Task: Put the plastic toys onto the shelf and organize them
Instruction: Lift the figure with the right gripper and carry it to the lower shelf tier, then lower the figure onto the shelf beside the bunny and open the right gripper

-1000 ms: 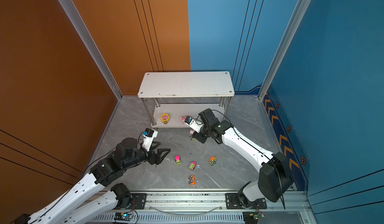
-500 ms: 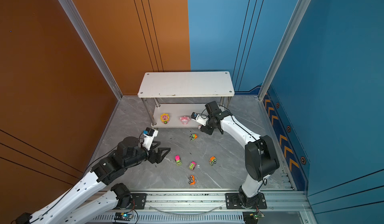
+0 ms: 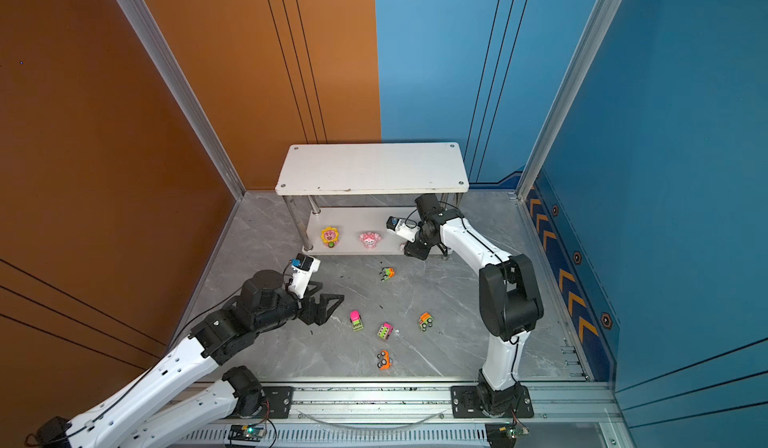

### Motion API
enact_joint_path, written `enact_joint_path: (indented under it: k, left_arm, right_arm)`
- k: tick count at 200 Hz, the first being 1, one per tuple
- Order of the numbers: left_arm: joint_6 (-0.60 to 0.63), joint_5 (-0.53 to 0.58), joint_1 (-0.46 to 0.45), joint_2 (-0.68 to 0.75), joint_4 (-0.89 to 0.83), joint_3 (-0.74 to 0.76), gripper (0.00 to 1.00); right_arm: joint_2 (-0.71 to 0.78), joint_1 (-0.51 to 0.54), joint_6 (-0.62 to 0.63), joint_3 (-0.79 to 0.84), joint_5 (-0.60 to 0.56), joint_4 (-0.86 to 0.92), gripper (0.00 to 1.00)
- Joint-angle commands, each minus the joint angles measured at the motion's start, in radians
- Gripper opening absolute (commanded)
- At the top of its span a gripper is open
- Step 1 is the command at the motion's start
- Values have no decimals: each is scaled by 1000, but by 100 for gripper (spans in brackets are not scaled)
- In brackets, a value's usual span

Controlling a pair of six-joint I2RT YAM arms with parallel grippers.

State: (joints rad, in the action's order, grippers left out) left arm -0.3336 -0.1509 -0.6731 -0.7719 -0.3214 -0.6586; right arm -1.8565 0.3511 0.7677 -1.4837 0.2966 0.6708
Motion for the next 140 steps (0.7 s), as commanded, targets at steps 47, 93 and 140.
enact_joint_path:
  k: [47,93,140]
  left_arm:
    - [-11,-34,11,-41,41,-19,90]
    - [-21,-37,10,-47,47,-8,90]
    - [-22,-36,11,-42,47,-3,90]
  right_arm:
    - [-35,-18,4,-56,35,16,0]
    - [-36,-20,-14,-46,34,-35,0]
    - [-33,-28,-63,-32,24,-99,0]
